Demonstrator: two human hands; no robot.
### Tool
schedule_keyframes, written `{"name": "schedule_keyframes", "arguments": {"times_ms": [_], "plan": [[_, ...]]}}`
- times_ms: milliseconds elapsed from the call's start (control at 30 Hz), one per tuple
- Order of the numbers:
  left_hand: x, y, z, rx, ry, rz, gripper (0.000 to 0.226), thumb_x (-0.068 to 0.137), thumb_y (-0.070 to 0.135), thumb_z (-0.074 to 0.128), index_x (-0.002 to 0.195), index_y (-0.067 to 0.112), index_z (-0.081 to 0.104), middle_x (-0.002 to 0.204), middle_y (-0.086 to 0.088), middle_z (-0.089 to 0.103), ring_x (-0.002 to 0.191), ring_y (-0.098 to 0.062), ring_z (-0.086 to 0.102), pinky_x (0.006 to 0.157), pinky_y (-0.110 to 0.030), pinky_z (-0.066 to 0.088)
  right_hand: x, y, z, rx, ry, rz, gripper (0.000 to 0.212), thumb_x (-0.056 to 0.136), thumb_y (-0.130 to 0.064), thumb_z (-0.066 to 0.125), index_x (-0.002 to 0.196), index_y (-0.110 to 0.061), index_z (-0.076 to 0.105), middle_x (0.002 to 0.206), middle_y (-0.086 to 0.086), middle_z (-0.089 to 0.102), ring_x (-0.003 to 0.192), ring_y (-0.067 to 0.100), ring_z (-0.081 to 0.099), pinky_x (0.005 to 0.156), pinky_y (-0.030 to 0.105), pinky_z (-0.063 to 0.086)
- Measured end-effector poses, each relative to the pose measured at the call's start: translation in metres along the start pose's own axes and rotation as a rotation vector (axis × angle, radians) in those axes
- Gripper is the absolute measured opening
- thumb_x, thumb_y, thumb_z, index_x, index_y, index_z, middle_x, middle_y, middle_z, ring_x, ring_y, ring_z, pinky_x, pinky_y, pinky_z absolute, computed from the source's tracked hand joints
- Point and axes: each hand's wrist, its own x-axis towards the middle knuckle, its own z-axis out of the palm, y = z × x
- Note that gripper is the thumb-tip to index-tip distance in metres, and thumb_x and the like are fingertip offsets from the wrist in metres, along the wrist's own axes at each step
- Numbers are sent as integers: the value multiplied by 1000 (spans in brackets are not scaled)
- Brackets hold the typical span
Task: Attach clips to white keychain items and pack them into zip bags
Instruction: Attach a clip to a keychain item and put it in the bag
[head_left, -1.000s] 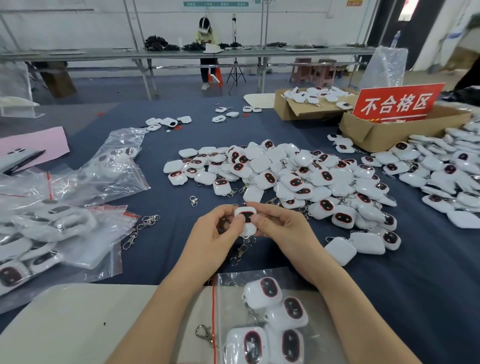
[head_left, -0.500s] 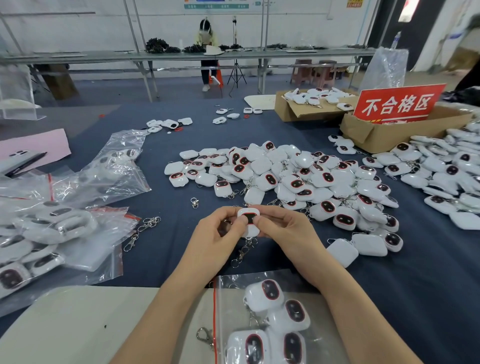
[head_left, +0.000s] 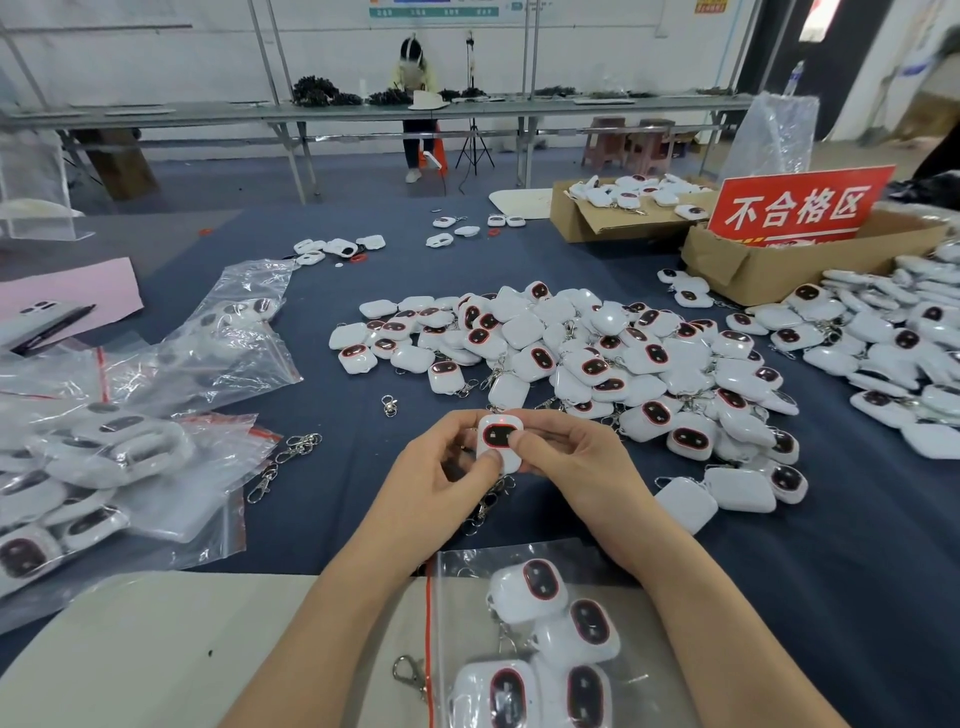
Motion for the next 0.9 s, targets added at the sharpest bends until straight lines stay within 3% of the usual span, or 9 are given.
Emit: {"name": "schedule_keyframes", "arguments": {"times_ms": [67,300,433,633,700,800,900], "plan": [[0,0,0,1,2,0,27,95,25,66,115,42,64,90,15,70,77,-6,64,71,-14,51,0,0,0,11,-11,-5,27,95,-11,66,100,-33,80,102,0,78,101,20,73,94,32,57],[1,-1,0,25,10,10,28,95,23,66,116,41,63,90,16,71,78,-3,64,70,-13,49,1,2,-1,21,-16,1,23,96,-9,64,116,-16,74,106,2,78,106,21,72,99,38,55],[1,-3,0,-3,-4,12,27,95,23,65,116,41,63,97,12,74,88,-14,69,78,-21,55,0,1,0,27,-13,7,23,96,-8,65,115,-16,74,105,1,78,104,21,72,96,33,57],[1,-4,0,-4,-8,18,28,96,23,66,115,43,63,95,7,73,87,-23,67,79,-31,56,0,1,-1,31,-29,-10,23,96,-8,64,112,-20,75,105,0,78,103,20,72,91,28,58],[2,-4,0,-1,4,13,28,95,24,67,116,43,64,93,8,73,84,-20,66,74,-25,56,0,0,-1,38,-35,-14,23,96,-9,65,110,-23,76,106,-1,78,104,19,72,91,28,58],[3,-3,1,0,41,2,28,94,24,69,117,40,63,90,14,72,73,-4,63,68,-14,50,0,0,-1,66,-28,-14,23,96,-12,66,106,-29,78,107,-1,77,104,17,72,90,28,58],[2,0,1,-56,62,13,23,93,29,71,111,41,65,92,15,73,72,3,62,67,-14,51,1,2,0,112,15,2,22,97,-11,64,114,-24,71,102,4,77,98,19,74,83,27,60]]}}
